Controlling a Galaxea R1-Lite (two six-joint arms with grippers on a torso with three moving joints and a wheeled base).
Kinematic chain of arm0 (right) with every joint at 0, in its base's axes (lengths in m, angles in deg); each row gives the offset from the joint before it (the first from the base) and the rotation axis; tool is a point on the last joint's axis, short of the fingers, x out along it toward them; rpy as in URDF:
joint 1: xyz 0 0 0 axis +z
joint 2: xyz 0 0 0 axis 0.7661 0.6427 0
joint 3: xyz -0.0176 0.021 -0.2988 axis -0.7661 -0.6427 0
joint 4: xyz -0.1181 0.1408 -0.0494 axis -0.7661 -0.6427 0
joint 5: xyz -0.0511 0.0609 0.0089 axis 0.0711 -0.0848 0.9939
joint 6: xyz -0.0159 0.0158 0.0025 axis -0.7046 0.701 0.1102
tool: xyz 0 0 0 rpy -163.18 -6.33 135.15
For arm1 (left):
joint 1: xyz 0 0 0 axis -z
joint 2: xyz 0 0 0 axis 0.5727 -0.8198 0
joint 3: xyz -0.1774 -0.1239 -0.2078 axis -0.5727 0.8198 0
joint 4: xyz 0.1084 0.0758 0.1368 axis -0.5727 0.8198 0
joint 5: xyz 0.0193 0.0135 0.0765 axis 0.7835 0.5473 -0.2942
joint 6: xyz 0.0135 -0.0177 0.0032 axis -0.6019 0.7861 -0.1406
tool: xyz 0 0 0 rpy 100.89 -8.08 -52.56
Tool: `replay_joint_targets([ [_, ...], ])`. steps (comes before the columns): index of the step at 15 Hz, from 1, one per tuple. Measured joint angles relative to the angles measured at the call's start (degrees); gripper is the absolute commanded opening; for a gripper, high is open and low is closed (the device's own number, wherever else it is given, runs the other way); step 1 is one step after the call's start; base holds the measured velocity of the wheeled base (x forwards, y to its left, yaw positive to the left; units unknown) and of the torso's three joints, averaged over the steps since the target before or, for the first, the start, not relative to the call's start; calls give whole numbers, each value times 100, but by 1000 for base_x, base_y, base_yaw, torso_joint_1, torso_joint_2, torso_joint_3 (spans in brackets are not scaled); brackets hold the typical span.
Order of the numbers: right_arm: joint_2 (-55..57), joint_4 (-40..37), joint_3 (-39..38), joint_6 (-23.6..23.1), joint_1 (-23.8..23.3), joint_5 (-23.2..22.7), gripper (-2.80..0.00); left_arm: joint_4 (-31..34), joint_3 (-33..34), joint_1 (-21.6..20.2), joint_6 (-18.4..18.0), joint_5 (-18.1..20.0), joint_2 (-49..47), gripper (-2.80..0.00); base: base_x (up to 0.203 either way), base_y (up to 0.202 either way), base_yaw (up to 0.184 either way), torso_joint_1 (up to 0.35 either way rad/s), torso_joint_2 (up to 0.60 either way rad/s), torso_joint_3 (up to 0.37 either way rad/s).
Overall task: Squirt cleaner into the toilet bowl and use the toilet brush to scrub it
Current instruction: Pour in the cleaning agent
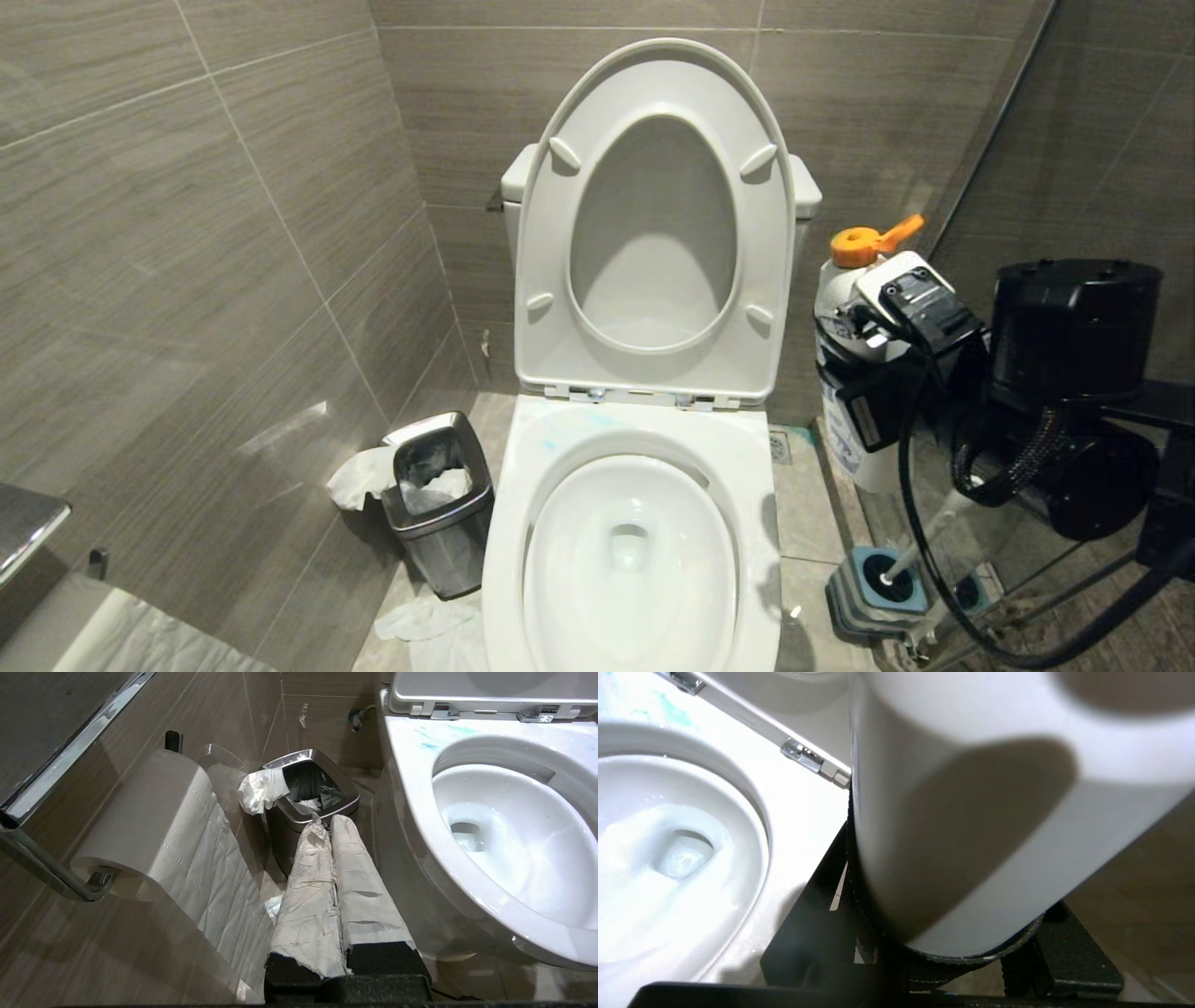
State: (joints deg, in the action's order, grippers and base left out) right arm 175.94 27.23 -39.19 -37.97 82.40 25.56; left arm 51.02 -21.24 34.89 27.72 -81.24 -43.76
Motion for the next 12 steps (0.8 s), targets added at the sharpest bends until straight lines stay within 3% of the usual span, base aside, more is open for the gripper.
replay_joint_targets([
  [5, 654, 0, 431, -374, 362, 534, -280, 0, 0, 0, 0, 2, 0, -280, 0, 0, 0, 0, 0, 0],
  [9, 924, -2, 532, -1025, 574, 1153, -280, 0, 0, 0, 13, 2, -2, -280, 0, 0, 0, 0, 0, 0],
  [12, 1079, -19, 538, -1340, 750, 1337, -280, -2, 0, 0, 45, -21, -2, -280, 0, 0, 0, 0, 0, 0],
])
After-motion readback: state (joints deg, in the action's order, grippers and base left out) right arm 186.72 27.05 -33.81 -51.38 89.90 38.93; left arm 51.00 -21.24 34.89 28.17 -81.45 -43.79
